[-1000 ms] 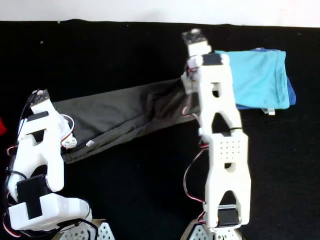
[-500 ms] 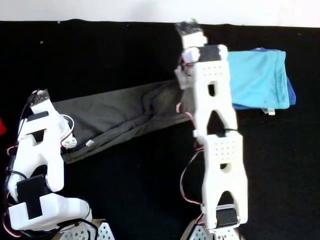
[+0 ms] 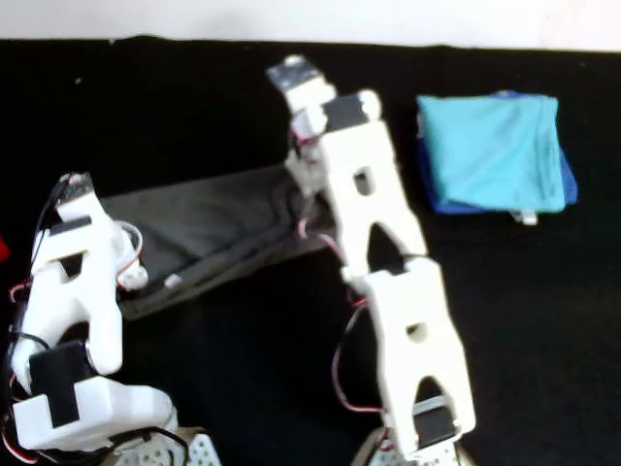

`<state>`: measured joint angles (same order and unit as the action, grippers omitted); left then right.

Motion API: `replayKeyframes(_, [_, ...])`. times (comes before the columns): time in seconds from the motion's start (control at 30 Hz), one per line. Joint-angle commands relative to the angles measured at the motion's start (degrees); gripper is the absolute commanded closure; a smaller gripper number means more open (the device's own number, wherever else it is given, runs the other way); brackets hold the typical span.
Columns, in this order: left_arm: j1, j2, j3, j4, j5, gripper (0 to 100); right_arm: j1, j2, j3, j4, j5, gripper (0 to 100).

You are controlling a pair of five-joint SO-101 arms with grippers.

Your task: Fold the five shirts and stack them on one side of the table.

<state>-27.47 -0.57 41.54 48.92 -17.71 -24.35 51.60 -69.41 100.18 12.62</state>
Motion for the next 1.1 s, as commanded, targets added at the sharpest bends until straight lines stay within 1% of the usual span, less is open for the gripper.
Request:
replayKeyframes(0.0, [-0.7,-0.3,-0.2,-1.1,0.5,99,5.1,-0.6,0.0,-1.1,0.7,99.3])
replayKeyframes(0.13, [-0.7,-0.3,-0.2,-1.1,0.5,99,10.4,-0.3,0.4,-4.4,0.7,99.3])
replayKeyframes(0.27, [-0.7,-0.3,-0.2,-1.1,0.5,99,13.2,-0.3,0.6,-6.1,0.7,98.8])
replayKeyframes(0.3, [-0.7,-0.3,-0.2,-1.1,0.5,99,13.3,-0.3,0.6,-5.9,0.7,97.6])
replayKeyframes(0.4, [-0.7,-0.3,-0.2,-1.1,0.5,99,13.5,-0.4,0.1,-4.4,0.4,87.8])
replayKeyframes(0.47, [-0.7,-0.3,-0.2,-1.1,0.5,99,13.4,-1.2,-0.4,-4.2,0.4,84.1])
replayKeyframes(0.6, [-0.7,-0.3,-0.2,-1.1,0.5,99,9.6,-2.2,-2.9,0.6,0.6,84.4])
replayKeyframes(0.73, [-0.7,-0.3,-0.2,-1.1,0.5,99,8.7,-1.1,-1.0,0.0,0.7,90.6])
replayKeyframes(0.83, [-0.7,-0.3,-0.2,-1.1,0.5,99,10.9,2.9,1.0,-2.2,0.7,90.7])
replayKeyframes(0.93, [-0.7,-0.3,-0.2,-1.1,0.5,99,14.6,7.5,0.3,-4.6,0.7,90.7])
replayKeyframes(1.07, [-0.7,-0.3,-0.2,-1.1,0.5,99,19.3,11.0,-3.3,-4.2,0.7,91.0])
